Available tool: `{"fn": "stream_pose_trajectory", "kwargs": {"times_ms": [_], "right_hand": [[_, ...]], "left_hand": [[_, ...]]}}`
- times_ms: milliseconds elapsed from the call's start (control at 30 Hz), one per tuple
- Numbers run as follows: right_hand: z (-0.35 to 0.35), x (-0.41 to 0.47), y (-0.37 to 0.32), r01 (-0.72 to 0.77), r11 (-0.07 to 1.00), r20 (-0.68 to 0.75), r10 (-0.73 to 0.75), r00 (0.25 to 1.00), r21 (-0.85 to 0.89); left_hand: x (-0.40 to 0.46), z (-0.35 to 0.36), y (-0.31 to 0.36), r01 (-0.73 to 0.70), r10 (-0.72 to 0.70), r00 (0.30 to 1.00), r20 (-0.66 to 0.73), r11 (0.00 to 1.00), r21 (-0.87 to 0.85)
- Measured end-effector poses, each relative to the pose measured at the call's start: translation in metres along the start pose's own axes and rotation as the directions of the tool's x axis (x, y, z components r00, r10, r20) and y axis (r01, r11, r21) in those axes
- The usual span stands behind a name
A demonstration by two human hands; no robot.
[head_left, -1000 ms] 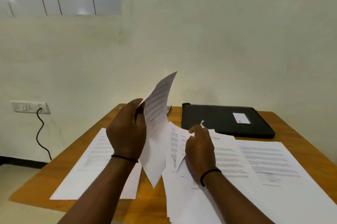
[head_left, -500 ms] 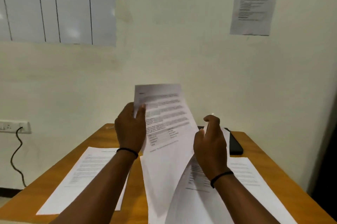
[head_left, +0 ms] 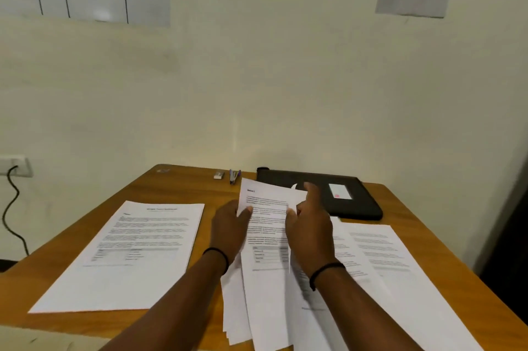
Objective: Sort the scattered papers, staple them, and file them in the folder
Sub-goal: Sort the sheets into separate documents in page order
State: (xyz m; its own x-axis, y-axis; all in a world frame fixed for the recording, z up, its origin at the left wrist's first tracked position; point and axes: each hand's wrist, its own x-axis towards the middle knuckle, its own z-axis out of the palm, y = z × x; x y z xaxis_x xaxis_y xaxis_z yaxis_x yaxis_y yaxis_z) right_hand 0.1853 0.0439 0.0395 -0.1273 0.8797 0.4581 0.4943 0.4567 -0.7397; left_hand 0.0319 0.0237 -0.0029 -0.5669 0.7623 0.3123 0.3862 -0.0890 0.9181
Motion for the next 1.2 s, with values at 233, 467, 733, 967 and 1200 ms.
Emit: {"fn": "stream_pose_trajectory", "kwargs": {"times_ms": [233,467,733,967,1200], "right_hand": [[0.043,0.014,0.016,-0.147,0.984,0.031,0.145,0.989,0.105],[0.068,0.016,0.024,-0.134,0.987,0.029,0.132,0.991,0.092],[0.077,0.011,0.023,-0.092,0.995,0.043,0.094,0.995,-0.031],[0.073,0.006,0.017,-0.061,0.974,0.129,0.091,0.988,-0.217],[0.075,0.007,0.023,0.045,0.981,0.000,-0.045,0.999,-0.188]], "left_hand": [[0.010,0.001,-0.015,0.115,-0.110,0.988,0.110,0.993,-0.039],[0.003,0.012,-0.028,0.129,-0.109,0.970,0.216,0.988,-0.081],[0.000,0.015,-0.030,0.184,-0.136,0.948,0.287,0.972,-0.147],[0.001,0.016,-0.032,0.232,-0.190,0.934,0.302,0.967,-0.107],[0.003,0.014,-0.022,0.082,-0.097,0.965,0.243,0.994,0.071]]}}
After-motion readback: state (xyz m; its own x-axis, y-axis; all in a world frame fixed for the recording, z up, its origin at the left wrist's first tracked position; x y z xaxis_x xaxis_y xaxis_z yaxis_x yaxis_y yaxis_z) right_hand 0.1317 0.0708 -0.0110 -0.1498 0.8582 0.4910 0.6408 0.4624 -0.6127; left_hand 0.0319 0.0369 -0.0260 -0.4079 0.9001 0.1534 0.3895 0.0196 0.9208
